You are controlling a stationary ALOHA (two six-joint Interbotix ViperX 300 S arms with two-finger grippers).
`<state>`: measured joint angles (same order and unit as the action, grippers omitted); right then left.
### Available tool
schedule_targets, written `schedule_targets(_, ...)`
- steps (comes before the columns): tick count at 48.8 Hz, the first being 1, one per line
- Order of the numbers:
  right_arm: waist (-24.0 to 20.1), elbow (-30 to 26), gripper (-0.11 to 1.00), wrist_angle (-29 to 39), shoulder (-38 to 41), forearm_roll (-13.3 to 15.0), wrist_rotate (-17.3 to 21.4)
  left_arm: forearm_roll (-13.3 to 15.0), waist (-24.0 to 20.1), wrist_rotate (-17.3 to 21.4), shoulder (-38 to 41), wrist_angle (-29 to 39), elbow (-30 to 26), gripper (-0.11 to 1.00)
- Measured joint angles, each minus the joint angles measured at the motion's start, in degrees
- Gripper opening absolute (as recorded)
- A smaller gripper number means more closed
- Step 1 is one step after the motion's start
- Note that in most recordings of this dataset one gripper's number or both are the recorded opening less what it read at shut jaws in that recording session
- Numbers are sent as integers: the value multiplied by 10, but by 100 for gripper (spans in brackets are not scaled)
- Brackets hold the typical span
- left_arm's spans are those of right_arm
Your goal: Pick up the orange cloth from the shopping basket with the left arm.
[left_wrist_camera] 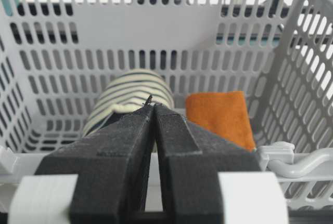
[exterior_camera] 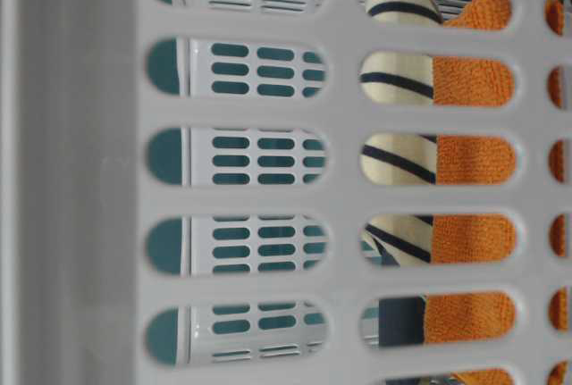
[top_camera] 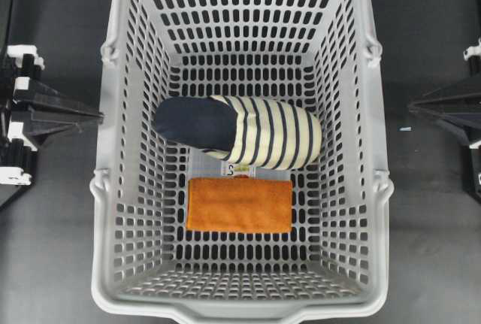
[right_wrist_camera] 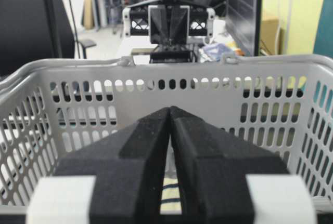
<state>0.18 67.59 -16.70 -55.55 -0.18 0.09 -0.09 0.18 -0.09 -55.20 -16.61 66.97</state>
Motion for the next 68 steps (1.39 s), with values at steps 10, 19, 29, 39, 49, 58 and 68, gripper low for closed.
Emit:
schedule_targets(10,-11,3,-1,0,0,-7,18,-21,0,-33,17,120,-72,1)
schedule_targets(19,-16,4,-1,-4,1,-9,32,-22,4,-37,75,262,-165,1)
schedule_targets(29,-17,4,-1,-6,2,-9,33,-22,19,-35,201,383,-297,1)
schedule_targets(39,-17,4,-1,-5,3,-9,33,-23,29,-26,333,507,-438,1)
schedule_targets(49,-17,4,-1,-4,2,-9,33,-23,43,-29,439,625,-541,1)
schedule_targets(58,-16,4,-1,-4,0,-10,33,-23,57,-28,504,705,-602,1)
schedule_targets(68,-18,4,-1,-4,-5,-9,33,-23,57,-39,526,711,-611,27)
